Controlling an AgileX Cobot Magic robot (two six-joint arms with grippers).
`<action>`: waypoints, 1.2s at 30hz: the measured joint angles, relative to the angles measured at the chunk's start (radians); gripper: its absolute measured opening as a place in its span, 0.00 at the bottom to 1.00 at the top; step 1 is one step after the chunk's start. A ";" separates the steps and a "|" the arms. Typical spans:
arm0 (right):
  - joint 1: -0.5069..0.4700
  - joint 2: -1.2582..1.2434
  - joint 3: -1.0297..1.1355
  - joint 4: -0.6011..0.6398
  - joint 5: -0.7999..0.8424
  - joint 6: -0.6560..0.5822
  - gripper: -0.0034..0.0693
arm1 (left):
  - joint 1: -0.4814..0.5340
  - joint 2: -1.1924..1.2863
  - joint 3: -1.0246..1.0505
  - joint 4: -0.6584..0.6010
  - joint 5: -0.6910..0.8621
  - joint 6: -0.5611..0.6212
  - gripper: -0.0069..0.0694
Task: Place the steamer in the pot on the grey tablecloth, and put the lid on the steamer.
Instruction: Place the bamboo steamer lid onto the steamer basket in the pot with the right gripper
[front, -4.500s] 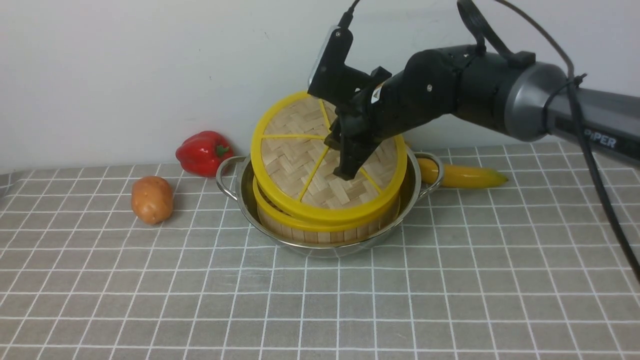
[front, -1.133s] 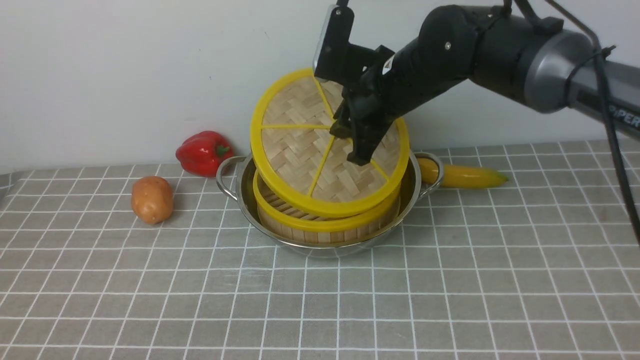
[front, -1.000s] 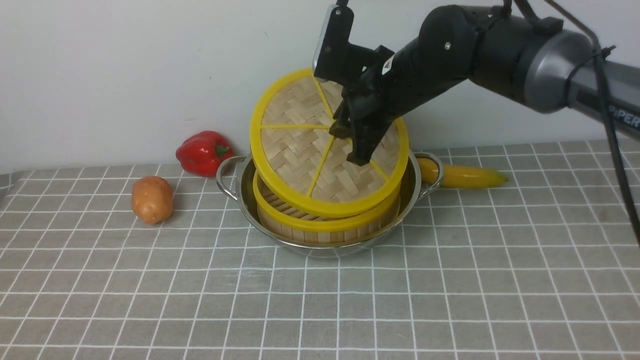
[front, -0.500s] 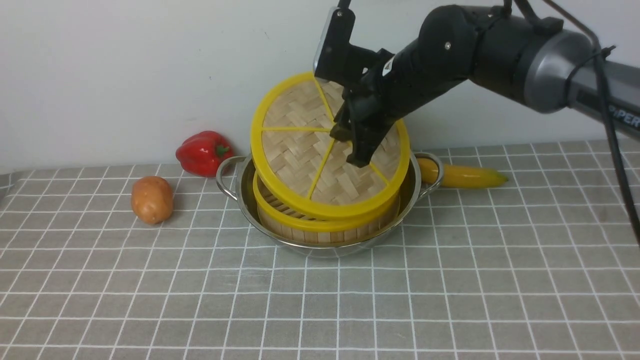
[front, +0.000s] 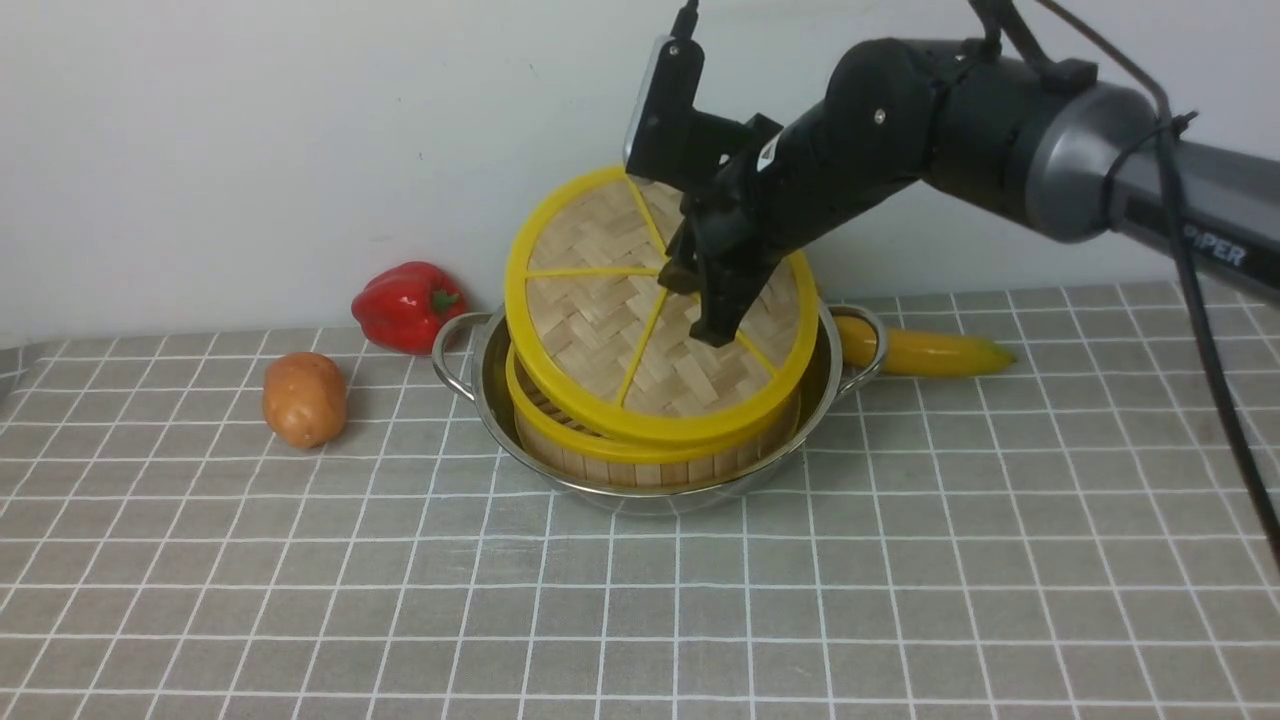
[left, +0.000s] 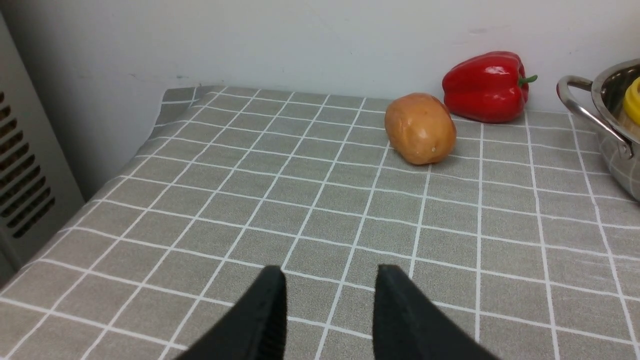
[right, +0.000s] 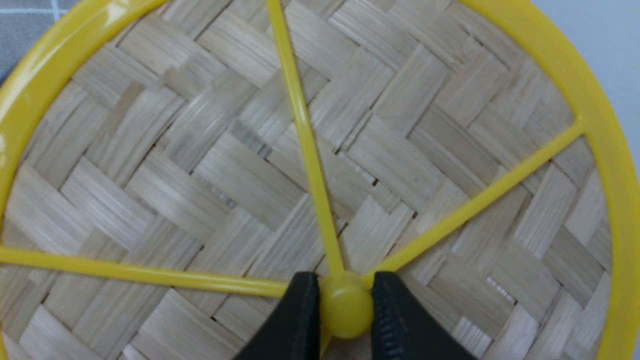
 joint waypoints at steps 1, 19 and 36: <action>0.000 0.000 0.000 0.000 -0.001 -0.004 0.25 | 0.000 0.000 0.000 0.000 0.000 0.000 0.41; 0.000 0.021 0.000 0.000 -0.035 -0.044 0.25 | 0.000 0.000 0.000 0.000 0.000 0.000 0.41; 0.000 0.052 0.000 0.015 -0.074 -0.074 0.25 | 0.000 0.000 0.000 0.000 0.000 0.000 0.41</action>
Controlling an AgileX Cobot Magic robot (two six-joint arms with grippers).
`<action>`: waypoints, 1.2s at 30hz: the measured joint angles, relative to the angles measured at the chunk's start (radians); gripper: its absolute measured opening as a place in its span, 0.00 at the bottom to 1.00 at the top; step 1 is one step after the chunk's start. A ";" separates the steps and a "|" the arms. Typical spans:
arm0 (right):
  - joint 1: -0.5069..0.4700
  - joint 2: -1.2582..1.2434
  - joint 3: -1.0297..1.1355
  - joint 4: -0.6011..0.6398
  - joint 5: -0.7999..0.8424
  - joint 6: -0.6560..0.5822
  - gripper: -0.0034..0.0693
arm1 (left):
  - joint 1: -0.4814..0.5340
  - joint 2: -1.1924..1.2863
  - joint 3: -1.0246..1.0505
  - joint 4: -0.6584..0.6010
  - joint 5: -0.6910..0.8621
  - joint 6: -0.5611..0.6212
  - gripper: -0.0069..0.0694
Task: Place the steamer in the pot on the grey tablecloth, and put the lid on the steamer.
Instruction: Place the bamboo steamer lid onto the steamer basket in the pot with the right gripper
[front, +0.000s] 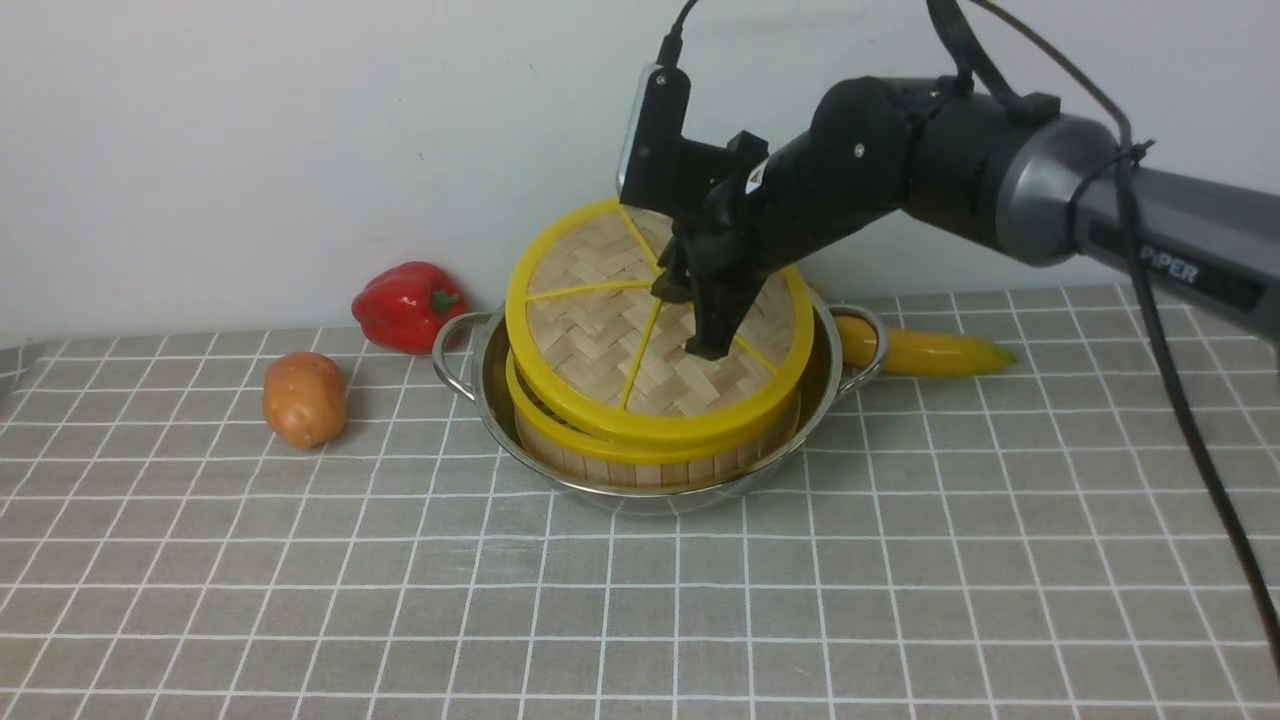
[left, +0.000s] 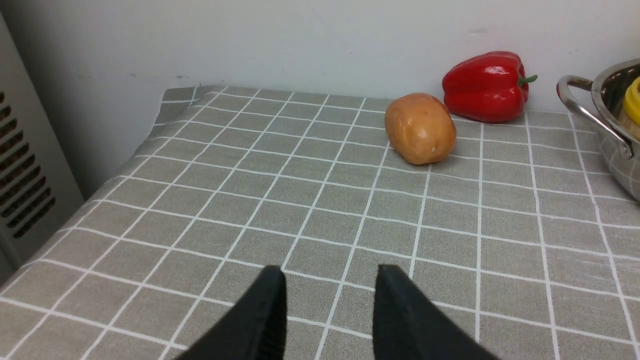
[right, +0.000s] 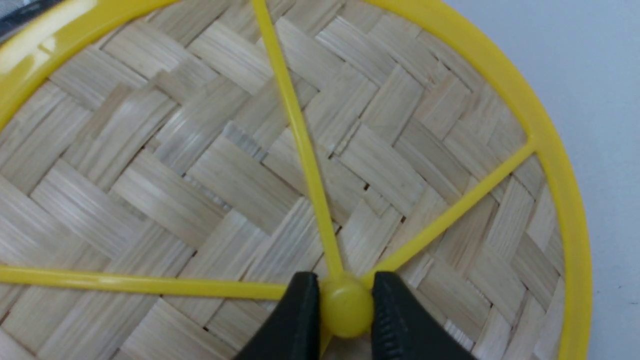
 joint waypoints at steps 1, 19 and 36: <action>0.001 0.000 0.000 0.000 -0.001 -0.002 0.25 | 0.000 0.000 0.000 0.000 0.000 0.000 0.41; 0.005 0.000 0.000 0.011 -0.010 -0.009 0.25 | 0.000 0.000 0.000 0.000 0.000 -0.001 0.41; 0.005 0.001 -0.001 0.041 -0.056 -0.012 0.38 | 0.000 0.000 0.000 0.000 0.000 -0.002 0.41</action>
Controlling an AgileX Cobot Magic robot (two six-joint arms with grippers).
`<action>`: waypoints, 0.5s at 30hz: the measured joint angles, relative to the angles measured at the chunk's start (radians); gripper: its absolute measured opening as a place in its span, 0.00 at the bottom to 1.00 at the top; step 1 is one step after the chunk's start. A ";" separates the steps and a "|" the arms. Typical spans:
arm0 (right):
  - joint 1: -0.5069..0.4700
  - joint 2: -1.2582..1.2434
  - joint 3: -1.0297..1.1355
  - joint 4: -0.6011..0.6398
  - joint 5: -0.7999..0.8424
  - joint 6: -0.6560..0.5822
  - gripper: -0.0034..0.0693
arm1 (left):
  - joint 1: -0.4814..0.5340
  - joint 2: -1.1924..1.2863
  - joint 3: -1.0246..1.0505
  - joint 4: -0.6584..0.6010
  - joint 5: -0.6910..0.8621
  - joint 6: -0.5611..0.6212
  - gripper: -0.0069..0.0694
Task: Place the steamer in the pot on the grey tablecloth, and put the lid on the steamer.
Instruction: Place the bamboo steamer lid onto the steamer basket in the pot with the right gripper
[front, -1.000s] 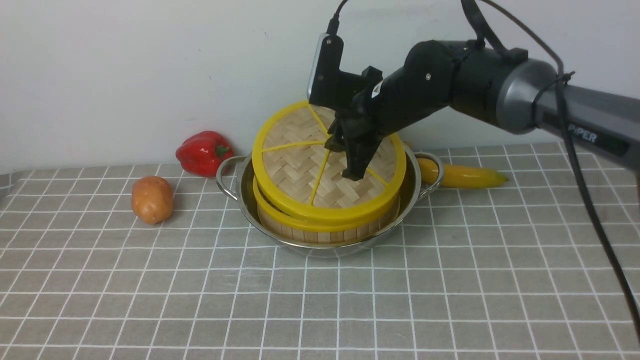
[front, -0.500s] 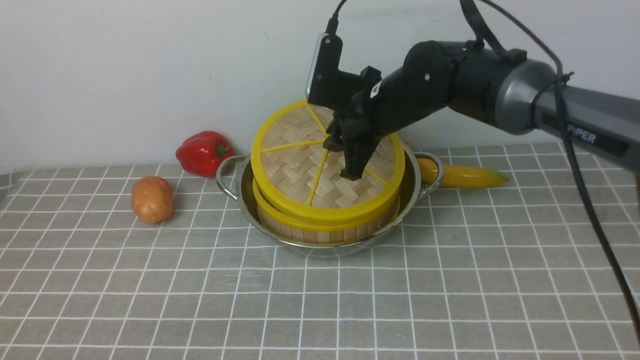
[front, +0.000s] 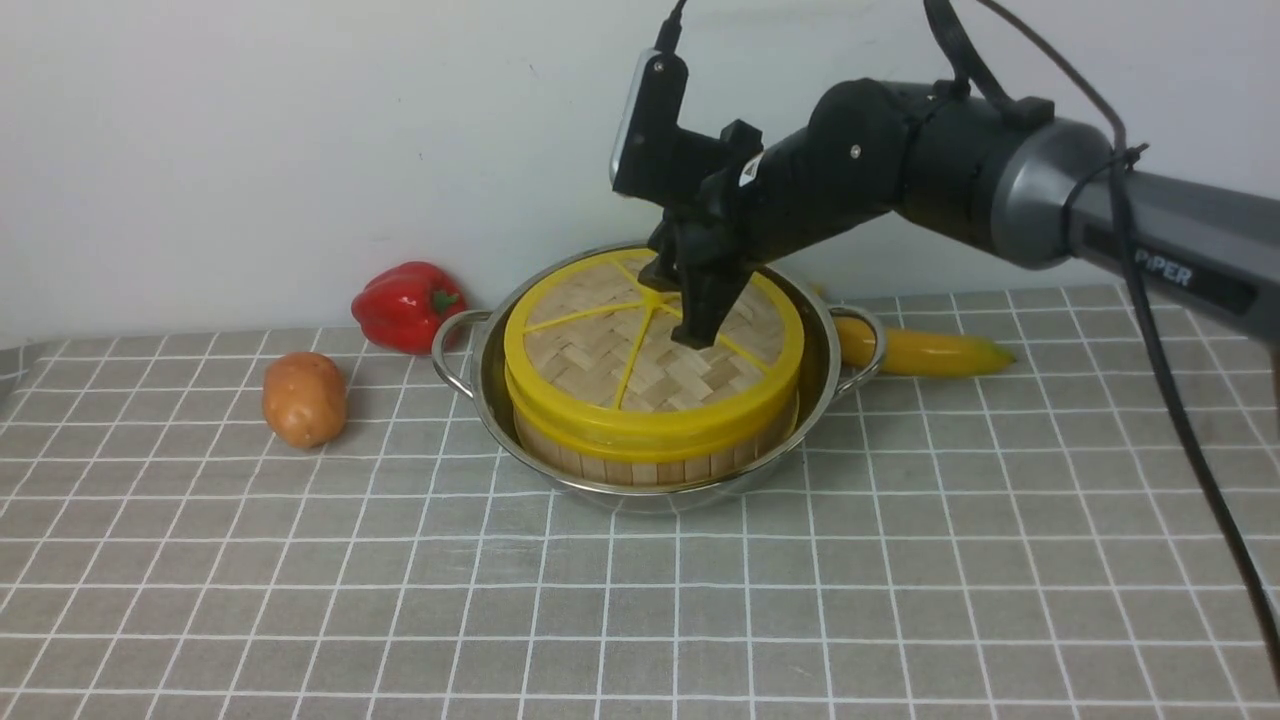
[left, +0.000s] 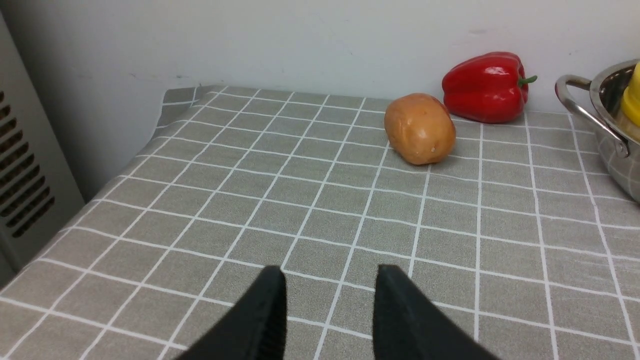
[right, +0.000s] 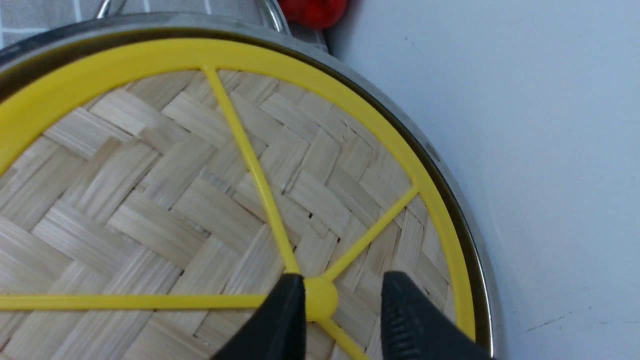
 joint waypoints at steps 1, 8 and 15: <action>0.000 0.000 0.000 0.000 0.000 0.000 0.39 | 0.000 0.000 0.000 0.000 0.000 0.000 0.41; 0.000 0.000 0.000 0.001 0.005 0.001 0.40 | 0.000 0.000 0.000 0.000 0.000 0.001 0.41; 0.000 0.000 0.000 0.005 0.011 0.016 0.40 | 0.000 0.000 0.000 0.000 0.000 0.002 0.41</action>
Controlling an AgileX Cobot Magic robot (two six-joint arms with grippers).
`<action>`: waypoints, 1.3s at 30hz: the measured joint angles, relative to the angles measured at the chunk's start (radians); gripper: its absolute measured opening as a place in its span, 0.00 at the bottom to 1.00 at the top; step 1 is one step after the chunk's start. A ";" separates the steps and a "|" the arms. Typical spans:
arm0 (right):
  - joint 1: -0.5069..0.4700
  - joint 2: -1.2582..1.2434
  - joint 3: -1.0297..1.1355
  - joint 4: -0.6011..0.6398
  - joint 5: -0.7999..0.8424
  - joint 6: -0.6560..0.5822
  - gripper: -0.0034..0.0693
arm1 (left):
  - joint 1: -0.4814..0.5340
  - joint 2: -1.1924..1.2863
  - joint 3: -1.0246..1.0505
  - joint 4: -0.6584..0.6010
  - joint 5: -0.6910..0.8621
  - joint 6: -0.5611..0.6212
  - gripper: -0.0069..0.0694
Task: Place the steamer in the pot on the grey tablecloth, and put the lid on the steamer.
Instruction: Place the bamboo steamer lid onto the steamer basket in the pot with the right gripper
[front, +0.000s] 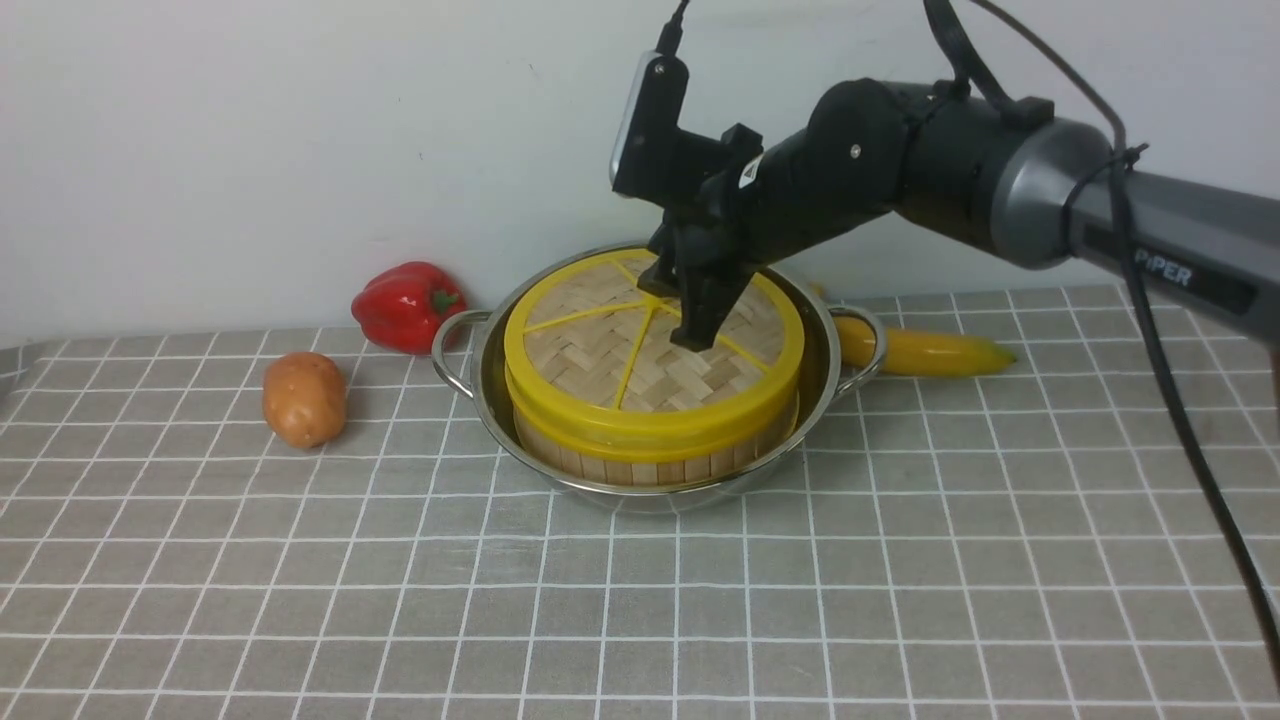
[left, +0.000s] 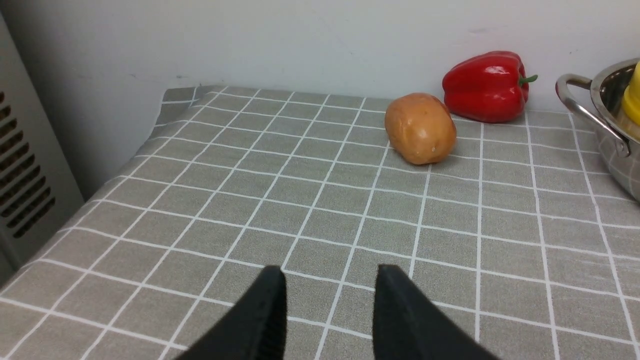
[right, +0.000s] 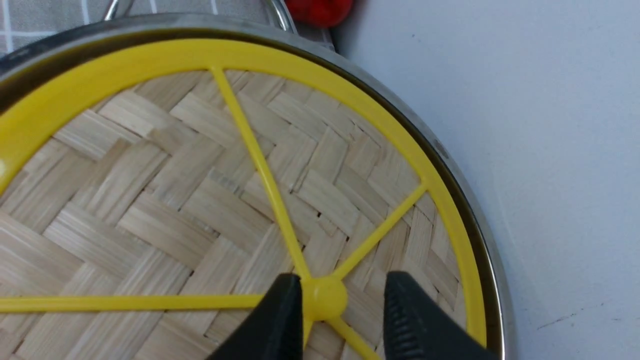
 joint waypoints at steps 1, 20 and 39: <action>0.000 0.000 0.000 0.000 0.000 0.004 0.40 | 0.000 0.000 0.000 0.000 0.000 0.000 0.41; 0.000 0.024 0.000 0.058 0.103 0.067 0.39 | 0.000 0.000 0.000 0.000 0.000 0.000 0.41; 0.002 0.037 -0.009 0.087 0.165 0.063 0.39 | 0.000 0.000 0.000 0.000 0.000 0.000 0.41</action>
